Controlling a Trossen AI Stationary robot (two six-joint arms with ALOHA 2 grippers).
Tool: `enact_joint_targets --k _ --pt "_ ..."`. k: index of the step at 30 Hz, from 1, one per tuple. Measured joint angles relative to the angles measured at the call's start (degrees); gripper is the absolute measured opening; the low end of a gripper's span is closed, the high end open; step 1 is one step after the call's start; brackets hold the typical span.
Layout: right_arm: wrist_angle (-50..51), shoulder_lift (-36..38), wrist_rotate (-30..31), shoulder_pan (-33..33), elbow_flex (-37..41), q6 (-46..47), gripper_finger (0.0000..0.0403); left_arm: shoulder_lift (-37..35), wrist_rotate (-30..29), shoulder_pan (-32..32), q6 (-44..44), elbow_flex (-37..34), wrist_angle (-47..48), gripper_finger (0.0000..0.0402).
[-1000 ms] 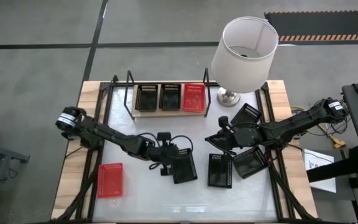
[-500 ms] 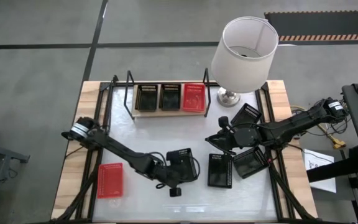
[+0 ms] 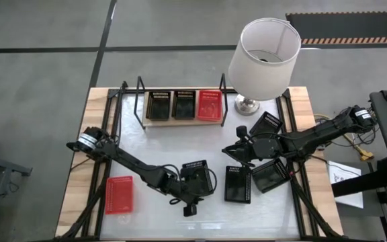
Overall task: Stack baskets on shelf by color
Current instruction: Stack the black bin on the right black bin on the shelf
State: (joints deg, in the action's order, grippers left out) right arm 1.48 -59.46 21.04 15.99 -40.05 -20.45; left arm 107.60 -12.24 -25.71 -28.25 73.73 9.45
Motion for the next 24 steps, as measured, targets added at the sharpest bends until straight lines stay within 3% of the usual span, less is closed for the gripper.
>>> enact_joint_targets --k 7,24 --pt "0.0 0.0 0.0 0.0 0.0 0.4 0.0009 0.0 0.3 0.6 -1.2 -2.3 -2.4 0.018" --pt "0.0 0.0 0.0 0.0 0.0 0.6 0.0009 0.9 0.0 0.9 -1.4 -6.8 -7.9 0.0129"
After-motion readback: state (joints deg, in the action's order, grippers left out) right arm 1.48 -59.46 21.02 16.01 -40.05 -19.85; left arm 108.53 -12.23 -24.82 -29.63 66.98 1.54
